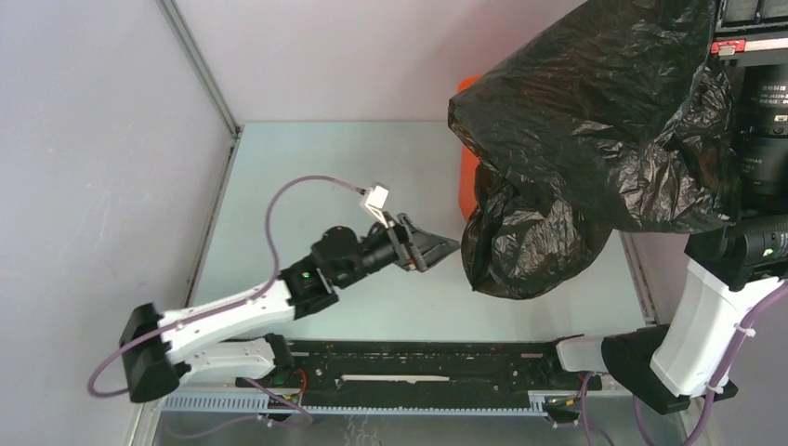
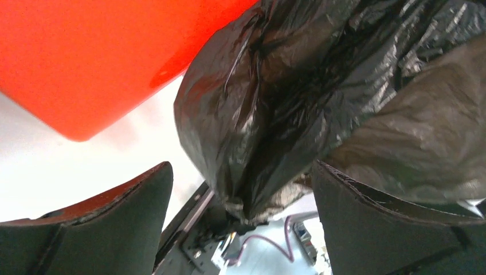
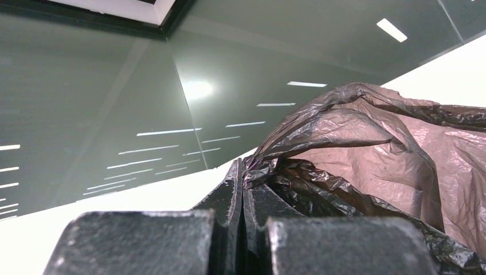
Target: Put the trash bags into the trash bin
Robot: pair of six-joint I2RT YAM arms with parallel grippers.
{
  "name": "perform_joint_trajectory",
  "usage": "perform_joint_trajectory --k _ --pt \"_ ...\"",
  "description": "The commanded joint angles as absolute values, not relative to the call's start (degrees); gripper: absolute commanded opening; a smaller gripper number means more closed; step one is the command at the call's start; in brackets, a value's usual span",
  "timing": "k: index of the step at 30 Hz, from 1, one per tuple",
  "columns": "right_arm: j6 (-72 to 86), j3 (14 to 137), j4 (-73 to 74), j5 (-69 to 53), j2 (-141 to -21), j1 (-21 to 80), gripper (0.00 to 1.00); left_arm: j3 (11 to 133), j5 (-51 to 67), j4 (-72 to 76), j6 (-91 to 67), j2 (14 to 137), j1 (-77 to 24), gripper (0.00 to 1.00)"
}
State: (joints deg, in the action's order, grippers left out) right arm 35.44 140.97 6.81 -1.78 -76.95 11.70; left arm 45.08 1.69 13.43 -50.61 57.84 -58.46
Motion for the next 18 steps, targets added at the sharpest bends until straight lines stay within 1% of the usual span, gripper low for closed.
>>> perform_joint_trajectory --k 1,3,7,8,10,11,12,13,14,16,17,18 --pt "35.43 142.83 8.18 -3.42 -77.29 11.78 0.0 44.78 -8.87 36.57 -56.33 64.91 -63.43 0.96" --pt "35.47 142.71 8.83 -3.85 -76.9 11.78 0.0 47.2 -8.5 35.16 -56.61 68.49 -64.69 0.98" --pt "35.93 140.91 8.76 -3.53 -75.33 11.78 0.0 47.76 -10.64 36.13 -56.57 72.08 -66.85 0.99" --pt "35.95 140.75 8.75 -3.44 -75.06 11.76 0.0 47.99 -10.59 36.77 -56.7 73.01 -67.1 0.99" --pt "35.94 140.8 8.81 -3.35 -74.77 11.77 0.0 47.97 -9.82 39.99 -59.08 75.09 -67.27 0.93" --pt "36.1 140.77 8.87 -3.29 -74.64 11.75 0.0 47.41 -9.91 42.69 -60.77 76.08 -67.32 0.89" --pt "36.44 140.72 8.99 -3.26 -74.51 11.71 0.0 47.0 -10.02 45.4 -62.01 76.94 -67.32 0.79" --pt "36.71 140.6 9.04 -3.3 -74.34 11.71 0.0 46.99 -9.94 47.09 -62.38 77.55 -67.32 0.67" --pt "36.94 140.29 9.01 -3.4 -74.09 11.73 0.0 47.16 -9.98 47.66 -62.1 77.63 -67.32 0.57" --pt "37.13 138.98 8.57 -3.6 -73.34 11.78 0.0 47.51 -10.42 47.33 -60.86 77.06 -67.32 0.43" --pt "37.05 138.29 8.5 -3.46 -72.78 11.76 0.0 47.49 -10.87 46.95 -59.84 76.28 -67.32 0.32" --pt "37.02 137.62 8.42 -3.29 -72.29 11.75 0.0 47.5 -11.48 45.99 -59.01 75.23 -67.32 0.26"
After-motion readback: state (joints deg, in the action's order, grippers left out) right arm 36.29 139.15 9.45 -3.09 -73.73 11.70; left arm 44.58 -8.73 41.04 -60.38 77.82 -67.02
